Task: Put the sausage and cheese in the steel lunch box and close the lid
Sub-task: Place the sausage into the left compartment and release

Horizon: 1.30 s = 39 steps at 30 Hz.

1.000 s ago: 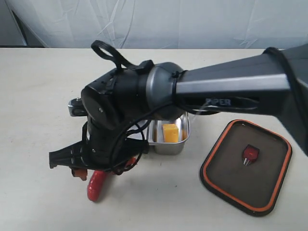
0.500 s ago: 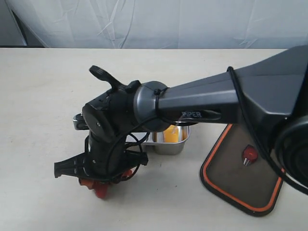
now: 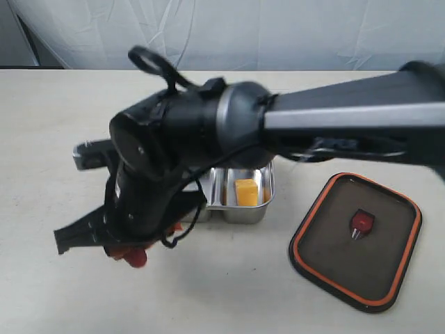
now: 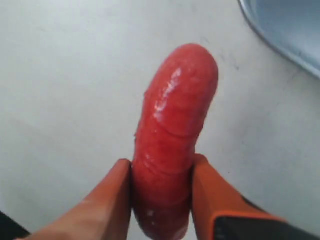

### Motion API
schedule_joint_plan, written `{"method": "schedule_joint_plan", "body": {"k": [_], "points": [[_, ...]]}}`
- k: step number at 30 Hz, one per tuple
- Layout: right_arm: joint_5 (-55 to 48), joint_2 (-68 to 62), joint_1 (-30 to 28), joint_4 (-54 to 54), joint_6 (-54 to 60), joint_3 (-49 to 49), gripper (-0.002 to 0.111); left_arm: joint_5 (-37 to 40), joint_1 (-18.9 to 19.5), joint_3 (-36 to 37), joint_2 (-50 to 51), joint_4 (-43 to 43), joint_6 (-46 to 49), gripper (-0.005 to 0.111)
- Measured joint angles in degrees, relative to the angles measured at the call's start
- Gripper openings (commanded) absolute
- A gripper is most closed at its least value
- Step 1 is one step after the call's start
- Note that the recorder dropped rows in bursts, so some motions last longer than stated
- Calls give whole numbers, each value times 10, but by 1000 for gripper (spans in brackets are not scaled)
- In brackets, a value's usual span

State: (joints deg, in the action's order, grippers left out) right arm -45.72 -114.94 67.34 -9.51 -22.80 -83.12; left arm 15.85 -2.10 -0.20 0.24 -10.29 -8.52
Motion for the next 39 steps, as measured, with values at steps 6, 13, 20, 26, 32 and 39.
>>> {"method": "schedule_joint_plan", "body": {"k": [6,13,20,26,32,39], "points": [[50,66,-26,154,-32,-3,0,0,-1,0,0,0,0,0],[62,20,-91,196,-29,-3,3,0,-1,0,0,0,0,0],[140,-26,-94,216,-29,-3,54,0,-1,0,0,0,0,0],[105,-39,-94,223,-25,-3,70,0,-1,0,0,0,0,0],[42,5,-82,224,-25,-3,51,0,-1,0,0,0,0,0],[-53,124,-45,227,-28,26,57,0,-1,0,0,0,0,0]]}}
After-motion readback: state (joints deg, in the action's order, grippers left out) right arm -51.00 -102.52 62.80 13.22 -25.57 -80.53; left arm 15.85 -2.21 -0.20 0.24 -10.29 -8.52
